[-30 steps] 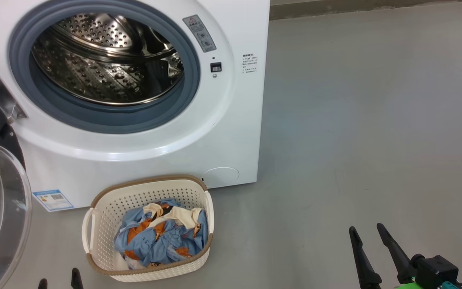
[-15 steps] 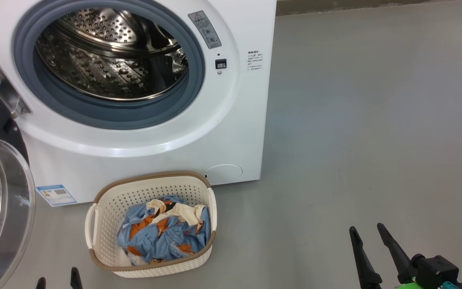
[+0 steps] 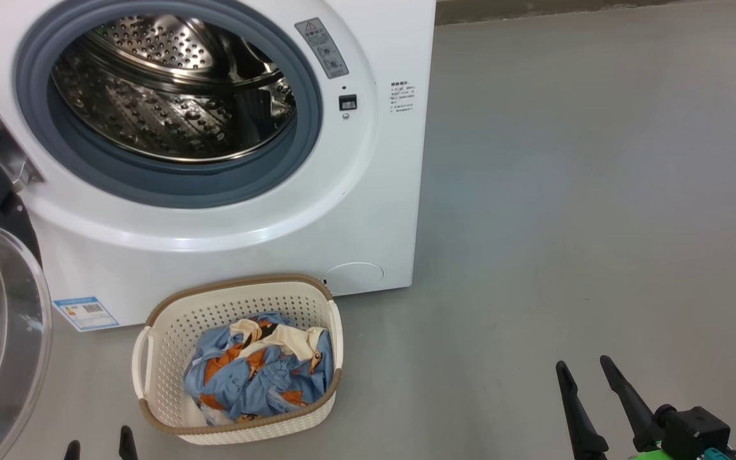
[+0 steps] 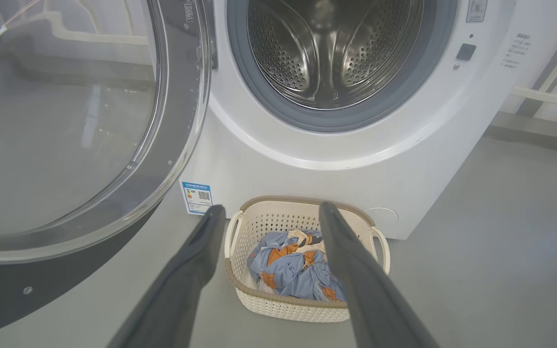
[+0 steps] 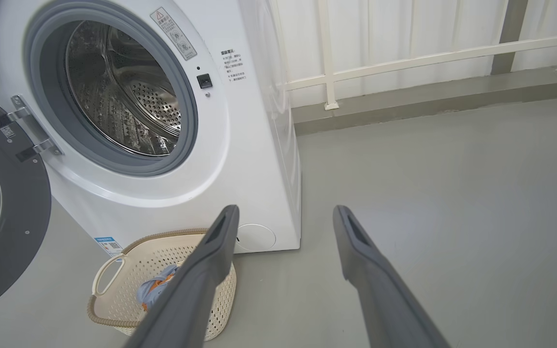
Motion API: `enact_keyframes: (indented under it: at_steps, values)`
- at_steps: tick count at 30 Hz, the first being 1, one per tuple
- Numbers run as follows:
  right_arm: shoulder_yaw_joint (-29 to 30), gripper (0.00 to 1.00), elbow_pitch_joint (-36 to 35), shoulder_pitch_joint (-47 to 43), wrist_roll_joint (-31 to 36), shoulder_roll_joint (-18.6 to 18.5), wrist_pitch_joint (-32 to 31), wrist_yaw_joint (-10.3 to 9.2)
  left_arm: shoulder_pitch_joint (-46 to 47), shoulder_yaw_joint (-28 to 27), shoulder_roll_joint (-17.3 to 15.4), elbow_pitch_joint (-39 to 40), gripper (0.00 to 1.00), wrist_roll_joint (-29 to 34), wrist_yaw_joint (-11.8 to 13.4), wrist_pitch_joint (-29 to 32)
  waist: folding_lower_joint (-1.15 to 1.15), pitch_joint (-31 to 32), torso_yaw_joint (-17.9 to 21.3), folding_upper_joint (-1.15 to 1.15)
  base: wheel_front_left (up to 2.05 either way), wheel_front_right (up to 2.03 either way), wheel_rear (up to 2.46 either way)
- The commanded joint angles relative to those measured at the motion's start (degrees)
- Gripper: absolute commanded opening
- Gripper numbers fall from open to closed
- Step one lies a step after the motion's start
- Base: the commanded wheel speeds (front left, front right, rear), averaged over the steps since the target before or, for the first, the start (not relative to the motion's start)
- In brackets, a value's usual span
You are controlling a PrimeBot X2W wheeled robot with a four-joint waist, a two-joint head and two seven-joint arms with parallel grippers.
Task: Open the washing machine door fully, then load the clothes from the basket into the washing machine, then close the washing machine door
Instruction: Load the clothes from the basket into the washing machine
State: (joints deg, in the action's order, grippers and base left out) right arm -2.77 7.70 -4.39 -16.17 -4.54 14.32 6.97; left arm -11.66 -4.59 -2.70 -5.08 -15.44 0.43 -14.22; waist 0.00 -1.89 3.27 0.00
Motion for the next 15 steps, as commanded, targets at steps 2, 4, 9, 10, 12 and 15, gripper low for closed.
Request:
enact_keyframes:
  at_steps: [2, 4, 9, 10, 12, 15]
  values:
    - [-1.3, 1.00, -1.3, 1.7, 0.0, -0.6, 0.7, 0.52, 1.5, -1.7, -0.2, 1.0, 1.00, 0.1, -0.2, -0.8, 0.00, 0.0, 0.1, 0.00, 0.38, -0.81, 0.43]
    - [-1.3, 1.00, -1.3, 1.6, 0.0, -0.6, 0.7, 0.52, 1.6, -1.7, -0.2, 0.9, 1.00, 0.1, -0.1, -0.8, 0.00, 0.0, 0.1, 0.00, 0.58, -1.16, 0.58]
    - [-1.2, 1.00, -1.3, 1.5, 0.0, -0.5, 0.7, 0.52, 1.8, -1.8, -0.2, 1.1, 1.00, -0.2, 0.7, -0.8, 0.00, 0.0, 0.0, 0.00, 1.02, -1.61, 0.59]
    - [-1.2, 1.00, -1.3, 1.5, 0.0, -0.5, 0.7, 0.52, 1.8, -1.7, -0.2, 1.1, 1.00, -0.2, 0.8, -0.8, 0.00, 0.0, 0.0, 0.00, 1.26, -1.59, 0.32]
    - [-1.2, 1.00, -1.3, 1.4, -0.1, -0.5, 0.7, 0.52, 1.8, -1.6, -0.2, 1.4, 1.00, -0.4, 0.8, -0.8, 0.00, 0.0, 0.0, 0.00, 1.18, -1.27, 0.09]
    - [-1.1, 1.00, -1.3, 1.4, -0.1, -0.5, 0.7, 0.52, 1.9, -1.5, -0.2, 1.7, 1.00, -0.4, 0.8, -0.8, 0.00, -0.1, -0.1, 0.00, 0.88, -0.88, 0.00]
